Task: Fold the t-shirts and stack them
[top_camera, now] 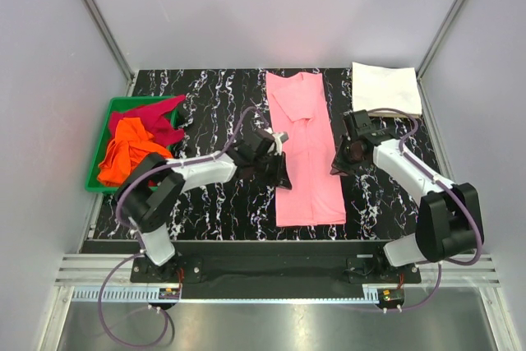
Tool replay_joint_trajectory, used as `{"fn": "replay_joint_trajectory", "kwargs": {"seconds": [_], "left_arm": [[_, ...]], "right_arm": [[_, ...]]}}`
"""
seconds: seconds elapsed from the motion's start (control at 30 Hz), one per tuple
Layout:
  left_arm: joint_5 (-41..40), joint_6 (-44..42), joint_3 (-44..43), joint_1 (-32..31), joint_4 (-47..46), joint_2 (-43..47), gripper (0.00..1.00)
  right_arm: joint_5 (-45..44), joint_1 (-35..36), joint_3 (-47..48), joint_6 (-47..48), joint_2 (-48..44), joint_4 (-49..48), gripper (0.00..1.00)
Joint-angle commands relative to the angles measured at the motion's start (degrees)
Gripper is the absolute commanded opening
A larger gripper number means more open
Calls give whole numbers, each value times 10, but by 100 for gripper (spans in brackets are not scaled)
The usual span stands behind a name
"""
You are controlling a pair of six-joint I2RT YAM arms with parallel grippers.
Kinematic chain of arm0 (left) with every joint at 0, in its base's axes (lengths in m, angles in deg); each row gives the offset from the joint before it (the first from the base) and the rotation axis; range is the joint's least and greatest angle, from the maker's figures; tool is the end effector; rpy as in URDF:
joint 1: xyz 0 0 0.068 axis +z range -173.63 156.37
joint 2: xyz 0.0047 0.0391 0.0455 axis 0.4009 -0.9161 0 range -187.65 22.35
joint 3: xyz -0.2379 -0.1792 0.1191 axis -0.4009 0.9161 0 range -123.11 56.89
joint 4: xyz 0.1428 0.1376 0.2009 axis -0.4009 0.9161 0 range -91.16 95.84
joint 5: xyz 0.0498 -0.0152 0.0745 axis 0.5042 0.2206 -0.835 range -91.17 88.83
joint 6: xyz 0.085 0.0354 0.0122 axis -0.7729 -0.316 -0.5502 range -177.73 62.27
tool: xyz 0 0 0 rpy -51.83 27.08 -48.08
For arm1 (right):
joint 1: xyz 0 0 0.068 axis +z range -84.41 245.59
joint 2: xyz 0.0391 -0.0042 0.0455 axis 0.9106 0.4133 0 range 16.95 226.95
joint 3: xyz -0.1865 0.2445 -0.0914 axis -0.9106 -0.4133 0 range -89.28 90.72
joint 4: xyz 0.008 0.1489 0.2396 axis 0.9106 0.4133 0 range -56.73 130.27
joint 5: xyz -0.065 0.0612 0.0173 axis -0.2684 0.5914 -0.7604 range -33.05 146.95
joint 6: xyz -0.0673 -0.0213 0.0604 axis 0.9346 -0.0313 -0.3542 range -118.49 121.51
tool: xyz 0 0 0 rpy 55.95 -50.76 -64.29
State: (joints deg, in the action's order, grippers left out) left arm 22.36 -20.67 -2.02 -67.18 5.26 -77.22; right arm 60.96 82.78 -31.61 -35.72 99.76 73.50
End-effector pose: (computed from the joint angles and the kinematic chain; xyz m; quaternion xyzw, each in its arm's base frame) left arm 0.2789 -0.3110 0.1836 0.1260 0.9054 -0.3765 0.1504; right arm 0.2978 0.0983 0.2222 0.1625 0.9628 0.1279 0.1739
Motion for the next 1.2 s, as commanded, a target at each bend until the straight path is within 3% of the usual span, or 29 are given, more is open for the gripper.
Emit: {"fn": "replay_joint_trajectory", "kwargs": {"seconds": [0.0,0.33,0.5,0.6,0.77,0.93,1.17], "left_arm": [[-37,18,-12,-7,-31,-28,10],[-138,34,71,-31,25,-8,11],[-182,39,124,-36,42,42,9],[-199,44,153,-36,45,71,9],[-192,46,170,-40,40,101,13],[-161,42,157,-43,33,117,24],[-144,40,143,-45,34,135,27]], "right_arm": [[-12,13,-17,-19,-30,26,4],[-53,86,-114,-128,-98,71,0],[17,97,-172,-170,-117,46,0],[6,108,-186,-180,-131,42,0],[27,120,-192,-172,-135,37,0],[35,137,-195,-177,-149,42,0],[46,169,-221,-197,-167,44,0]]}}
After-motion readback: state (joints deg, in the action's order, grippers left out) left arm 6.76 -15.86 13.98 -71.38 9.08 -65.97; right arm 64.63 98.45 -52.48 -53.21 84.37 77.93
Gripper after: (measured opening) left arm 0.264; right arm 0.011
